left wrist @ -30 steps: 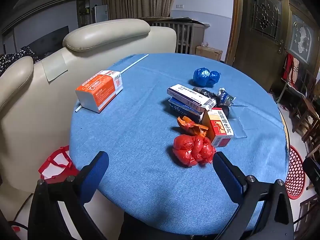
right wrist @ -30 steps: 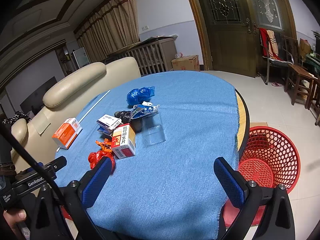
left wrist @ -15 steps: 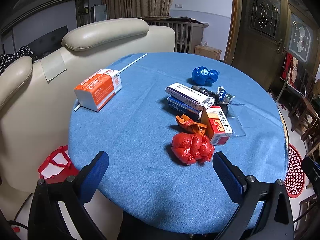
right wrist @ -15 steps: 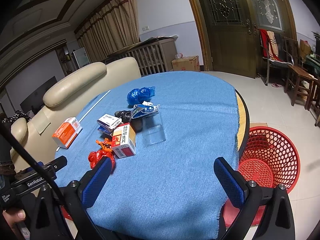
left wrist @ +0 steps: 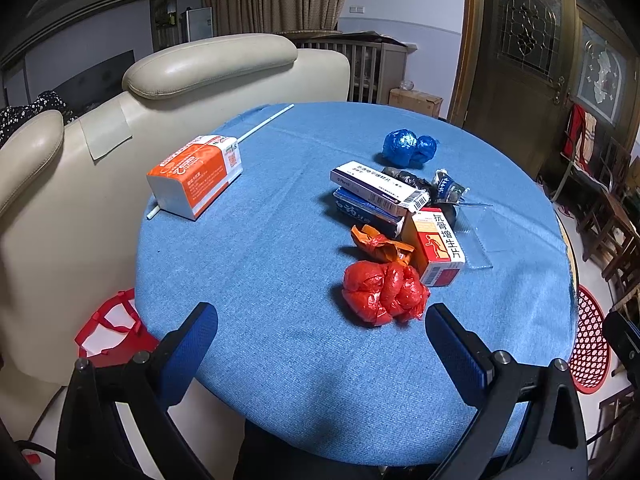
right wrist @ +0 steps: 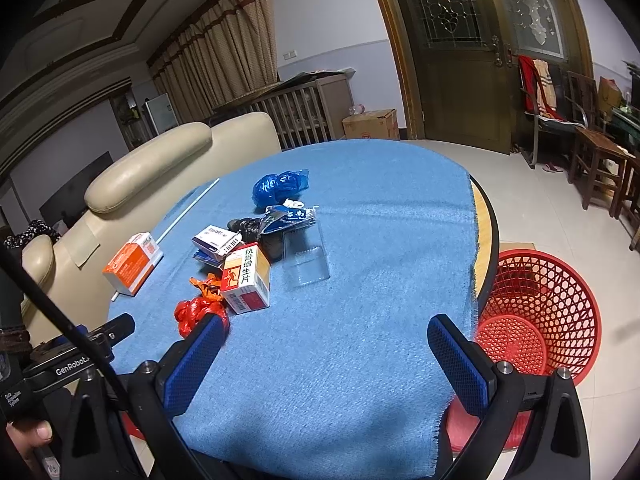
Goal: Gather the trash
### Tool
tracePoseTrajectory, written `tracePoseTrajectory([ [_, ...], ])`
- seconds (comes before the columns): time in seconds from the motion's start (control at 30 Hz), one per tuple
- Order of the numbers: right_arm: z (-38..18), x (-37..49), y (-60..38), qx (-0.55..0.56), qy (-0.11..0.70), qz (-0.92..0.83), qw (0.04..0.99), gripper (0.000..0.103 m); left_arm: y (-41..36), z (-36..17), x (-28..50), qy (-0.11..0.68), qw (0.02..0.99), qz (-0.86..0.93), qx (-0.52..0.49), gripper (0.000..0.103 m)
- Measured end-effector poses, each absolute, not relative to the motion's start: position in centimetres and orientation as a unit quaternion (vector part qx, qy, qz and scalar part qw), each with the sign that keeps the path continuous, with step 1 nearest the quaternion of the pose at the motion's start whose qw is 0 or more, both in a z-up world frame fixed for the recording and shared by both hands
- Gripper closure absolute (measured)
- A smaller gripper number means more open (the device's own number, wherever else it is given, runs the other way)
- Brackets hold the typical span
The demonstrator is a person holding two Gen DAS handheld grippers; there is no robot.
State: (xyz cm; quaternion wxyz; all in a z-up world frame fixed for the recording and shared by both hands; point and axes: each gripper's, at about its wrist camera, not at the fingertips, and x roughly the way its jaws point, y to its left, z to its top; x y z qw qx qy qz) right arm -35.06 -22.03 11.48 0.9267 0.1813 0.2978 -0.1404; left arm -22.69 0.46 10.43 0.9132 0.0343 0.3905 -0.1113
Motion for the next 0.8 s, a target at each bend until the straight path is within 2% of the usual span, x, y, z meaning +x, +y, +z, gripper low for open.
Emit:
tracePoseTrajectory([
  [0.53, 10.8, -34.5, -21.8, 0.183, 0.315, -0.138, 0.921, 0.0, 3.0, 8.8, -21.3, 0.407, 0.908, -0.096, 0.012, 0.0],
  [0.8, 8.8, -33.8, -22.0, 0.192, 0.333, -0.134, 0.913, 0.0, -2.5, 6.4, -19.0, 0.423, 0.893, -0.141, 0.062, 0.0],
])
